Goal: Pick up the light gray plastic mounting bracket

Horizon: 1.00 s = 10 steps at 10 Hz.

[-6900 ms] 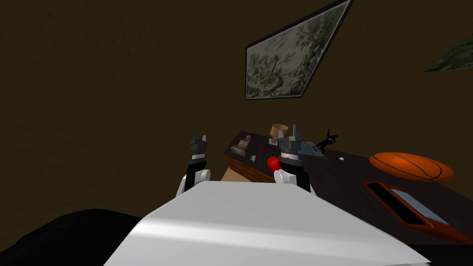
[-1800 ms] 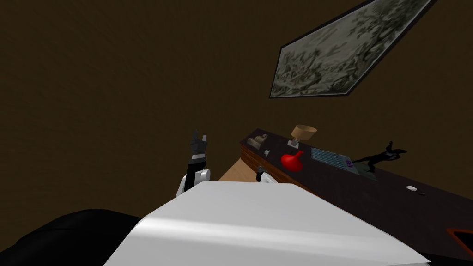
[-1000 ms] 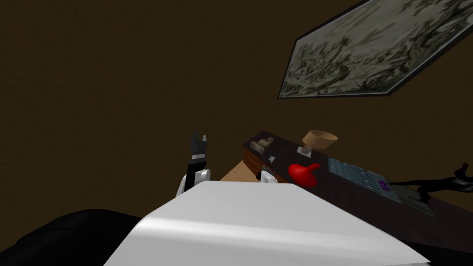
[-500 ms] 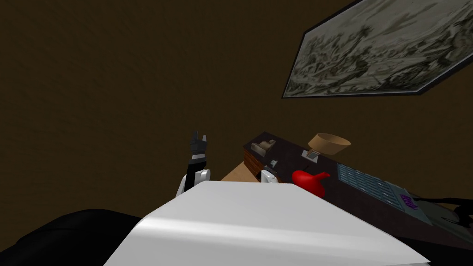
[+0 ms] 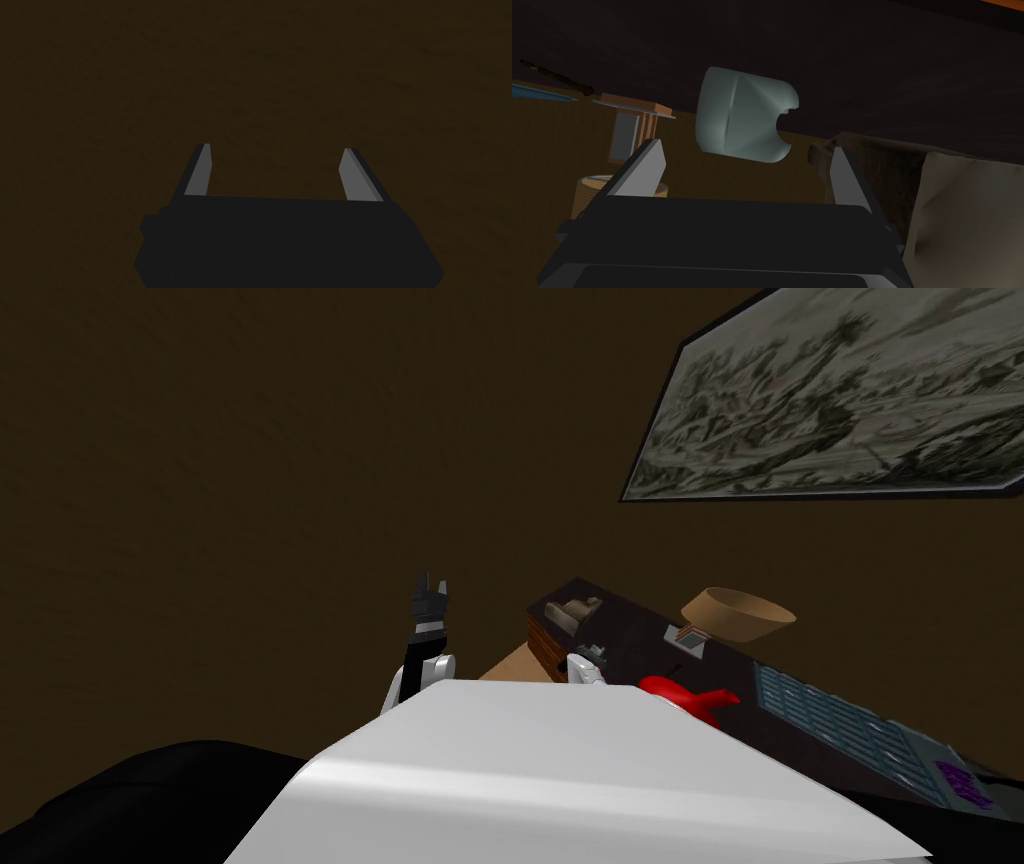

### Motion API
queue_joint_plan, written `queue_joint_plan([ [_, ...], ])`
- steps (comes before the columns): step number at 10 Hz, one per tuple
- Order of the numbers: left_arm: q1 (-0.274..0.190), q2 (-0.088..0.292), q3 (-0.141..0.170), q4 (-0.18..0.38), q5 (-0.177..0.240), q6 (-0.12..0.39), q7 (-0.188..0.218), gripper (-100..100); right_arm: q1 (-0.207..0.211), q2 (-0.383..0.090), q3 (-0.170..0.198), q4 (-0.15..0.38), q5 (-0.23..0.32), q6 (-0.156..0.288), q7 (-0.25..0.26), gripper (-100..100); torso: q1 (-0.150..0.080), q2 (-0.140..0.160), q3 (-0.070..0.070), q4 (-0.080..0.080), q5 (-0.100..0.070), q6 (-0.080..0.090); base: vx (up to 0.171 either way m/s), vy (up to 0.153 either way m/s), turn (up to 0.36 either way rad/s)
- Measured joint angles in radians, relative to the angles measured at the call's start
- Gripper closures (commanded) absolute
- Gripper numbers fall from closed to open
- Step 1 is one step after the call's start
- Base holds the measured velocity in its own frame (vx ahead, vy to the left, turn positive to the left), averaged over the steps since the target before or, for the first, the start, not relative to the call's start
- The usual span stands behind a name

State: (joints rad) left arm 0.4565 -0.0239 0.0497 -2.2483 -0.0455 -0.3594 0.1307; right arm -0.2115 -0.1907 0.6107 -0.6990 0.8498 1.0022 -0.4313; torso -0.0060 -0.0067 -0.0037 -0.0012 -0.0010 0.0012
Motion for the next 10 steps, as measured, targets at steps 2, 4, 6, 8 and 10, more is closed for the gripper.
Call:
queue_joint_plan([
  [2, 0.0, 0.0, 0.0, 0.0, 0.0, 0.0, 0.0, 0, -0.001, -0.001, 0.0, 0.001, 0.0, 0.003, -0.001, -100, 0.006, 0.005, 0.003, 0.001, 0.001, 0.0, -0.009, 0.006, 0.14],
  [4, 0.0, 0.0, 0.0, 0.0, 0.0, 0.0, 0.0, 0, 0.014, -0.025, -0.016, -0.005, -0.015, -0.004, -0.004, -100, 0.008, 0.008, 0.004, 0.002, 0.002, 0.0, -0.022, 0.016, 0.063],
  [6, 0.0, 0.0, 0.0, 0.0, 0.0, 0.0, 0.0, 0, 0.007, -0.036, -0.025, 0.038, -0.018, -0.027, -0.032, -100, 0.009, 0.008, 0.004, 0.002, 0.002, -0.001, -0.04, 0.041, 0.334],
  [8, 0.0, 0.0, 0.0, 0.0, 0.0, 0.0, 0.0, 0, 0.023, -0.07, -0.047, 0.041, -0.036, -0.05, -0.054, -100, 0.009, 0.009, 0.005, 0.002, 0.002, 0.0, -0.026, 0.026, 0.065],
  [10, 0.0, 0.0, 0.0, 0.0, 0.0, 0.0, 0.0, 0, 0.011, -0.067, -0.048, 0.084, -0.034, -0.064, -0.072, -100, 0.007, 0.007, 0.004, 0.001, 0.001, 0.0, -0.008, 0.011, 0.151],
])
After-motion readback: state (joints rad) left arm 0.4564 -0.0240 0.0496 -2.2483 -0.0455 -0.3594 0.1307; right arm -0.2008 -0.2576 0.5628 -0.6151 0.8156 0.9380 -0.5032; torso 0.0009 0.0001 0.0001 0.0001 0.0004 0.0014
